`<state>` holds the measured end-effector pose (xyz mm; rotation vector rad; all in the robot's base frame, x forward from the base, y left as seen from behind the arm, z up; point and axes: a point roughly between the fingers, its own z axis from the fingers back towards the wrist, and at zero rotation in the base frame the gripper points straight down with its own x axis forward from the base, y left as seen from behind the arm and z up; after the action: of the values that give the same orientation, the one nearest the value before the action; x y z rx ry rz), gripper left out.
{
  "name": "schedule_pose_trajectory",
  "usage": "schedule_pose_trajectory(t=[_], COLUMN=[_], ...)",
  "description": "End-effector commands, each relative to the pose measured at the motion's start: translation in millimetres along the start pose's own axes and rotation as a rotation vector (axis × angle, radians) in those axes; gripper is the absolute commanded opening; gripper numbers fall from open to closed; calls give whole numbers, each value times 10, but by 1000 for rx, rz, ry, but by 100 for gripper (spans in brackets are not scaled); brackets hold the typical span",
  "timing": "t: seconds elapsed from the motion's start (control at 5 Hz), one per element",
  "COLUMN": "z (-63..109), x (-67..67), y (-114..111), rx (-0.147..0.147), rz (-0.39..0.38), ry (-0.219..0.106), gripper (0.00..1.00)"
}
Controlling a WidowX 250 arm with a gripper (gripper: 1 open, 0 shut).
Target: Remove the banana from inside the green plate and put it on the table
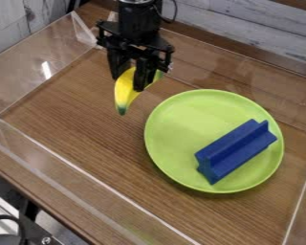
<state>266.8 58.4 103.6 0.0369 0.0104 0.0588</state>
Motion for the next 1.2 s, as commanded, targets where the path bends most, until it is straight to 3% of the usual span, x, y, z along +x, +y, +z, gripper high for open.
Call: schedule_pose_trajectory(t=[0.0,0.6,0.8,1.0], z=[76,-111,-126,-122], x=[4,-21,44,90], y=[84,171,175,166], rx=[20,18,20,23], rz=[-2,-11,-19,-25], ry=[-56,-54,-64,-73], gripper=[0,0,0,100])
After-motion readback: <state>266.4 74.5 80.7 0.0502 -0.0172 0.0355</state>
